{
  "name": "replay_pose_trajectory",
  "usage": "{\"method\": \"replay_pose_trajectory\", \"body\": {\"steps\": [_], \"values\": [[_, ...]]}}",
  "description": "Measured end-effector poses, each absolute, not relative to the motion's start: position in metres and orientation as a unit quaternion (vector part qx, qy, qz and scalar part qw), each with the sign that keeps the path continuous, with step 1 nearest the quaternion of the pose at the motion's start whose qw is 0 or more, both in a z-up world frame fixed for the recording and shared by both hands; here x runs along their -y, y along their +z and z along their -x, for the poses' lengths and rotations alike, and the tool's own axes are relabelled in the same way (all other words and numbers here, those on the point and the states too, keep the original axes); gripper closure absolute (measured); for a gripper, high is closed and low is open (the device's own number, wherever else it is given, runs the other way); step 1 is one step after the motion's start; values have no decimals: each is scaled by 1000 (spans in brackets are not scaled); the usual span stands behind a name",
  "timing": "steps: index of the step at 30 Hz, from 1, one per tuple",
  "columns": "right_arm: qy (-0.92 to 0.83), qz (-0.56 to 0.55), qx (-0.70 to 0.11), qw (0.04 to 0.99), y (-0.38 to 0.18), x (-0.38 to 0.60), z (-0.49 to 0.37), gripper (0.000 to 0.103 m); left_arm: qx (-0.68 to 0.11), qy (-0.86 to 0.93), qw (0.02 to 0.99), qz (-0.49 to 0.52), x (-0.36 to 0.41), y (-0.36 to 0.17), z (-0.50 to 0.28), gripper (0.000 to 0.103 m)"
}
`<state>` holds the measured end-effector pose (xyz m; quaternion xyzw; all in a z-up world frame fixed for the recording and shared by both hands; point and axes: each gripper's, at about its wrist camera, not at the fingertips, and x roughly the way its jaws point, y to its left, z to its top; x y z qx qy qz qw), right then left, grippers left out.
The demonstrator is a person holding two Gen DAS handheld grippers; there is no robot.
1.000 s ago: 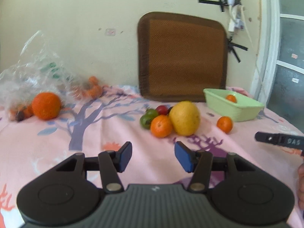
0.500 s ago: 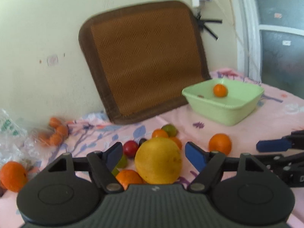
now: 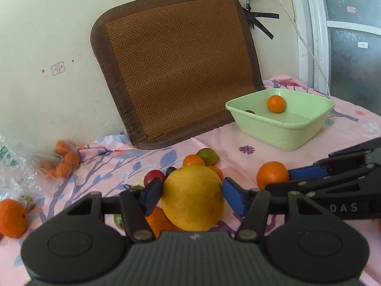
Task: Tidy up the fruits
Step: 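Grasp the yellow grapefruit with left tool while right tool grasps a tangerine, then carry the grapefruit into the basket and open left tool while right tool approaches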
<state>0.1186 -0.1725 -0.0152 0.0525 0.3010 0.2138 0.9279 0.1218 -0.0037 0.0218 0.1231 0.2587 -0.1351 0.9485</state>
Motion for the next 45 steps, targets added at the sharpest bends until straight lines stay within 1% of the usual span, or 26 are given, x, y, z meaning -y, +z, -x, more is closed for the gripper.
{"method": "replay_pose_trajectory", "body": {"steps": [1,2,4,5,6,7,8,10,12,13,15,16,17,20,28,29,30,32,35,36,39,41,42,43,44,45], "values": [[215,-60,-300,927,-14,176,-116,73,-255,-135,950,-116,2,24,-118,54],[216,-65,-296,928,-12,179,-112,73,-247,-145,953,-103,0,30,-112,64],[212,-65,-284,933,-8,185,-99,73,-241,-166,954,-65,-3,43,-101,96],[210,-62,-276,936,-6,188,-93,73,-240,-175,953,-49,-4,48,-96,100],[206,-60,-268,939,-4,191,-86,73,-235,-180,954,-41,-4,52,-92,100],[200,-59,-264,942,-3,195,-80,73,-233,-180,955,-41,-2,52,-89,100],[192,-58,-264,943,-4,199,-76,73,-234,-180,954,-48,0,50,-89,95],[181,-60,-271,943,-7,205,-74,73,-246,-171,952,-63,5,41,-94,90],[177,-65,-280,941,-12,209,-75,73,-262,-163,949,-60,6,32,-101,73],[176,-67,-282,941,-13,210,-76,73,-265,-161,949,-55,6,31,-103,70],[176,-67,-280,941,-14,212,-76,73,-260,-167,950,-44,7,33,-101,54],[174,-65,-279,942,-14,211,-76,73,-255,-173,950,-43,8,36,-98,49],[173,-64,-280,942,-15,212,-77,73,-249,-179,951,-47,11,38,-95,39],[166,-66,-285,942,-17,214,-79,73,-245,-191,948,-63,22,41,-94,29],[165,-50,-288,942,-16,211,-86,71,-258,-198,944,-50,33,34,-104,28],[165,-42,-281,945,-14,210,-84,69,-258,-198,945,-41,28,35,-103,28],[164,-30,-269,948,-12,209,-82,57,-257,-196,946,-32,22,36,-101,27],[166,-7,-232,958,-3,208,-74,48,-260,-195,946,2,6,38,-100,26],[201,27,-197,959,9,199,-70,45,-278,-203,936,76,-20,38,-106,28],[223,38,-198,954,11,193,-73,43,-285,-209,930,98,-26,37,-109,28],[268,82,-206,938,7,171,-83,42,-304,-228,912,151,-36,32,-119,28],[267,121,-207,934,2,154,-91,42,-313,-226,909,157,-32,29,-126,28],[261,132,-211,933,-1,148,-98,35,-316,-226,909,152,-29,27,-129,28],[264,124,-216,932,-3,146,-104,36,-320,-227,909,144,-24,25,-133,28],[271,113,-225,929,-3,145,-111,37,-328,-228,907,136,-19,22,-136,35],[282,100,-244,922,-5,144,-118,40,-338,-233,902,133,-15,18,-140,46]]}}
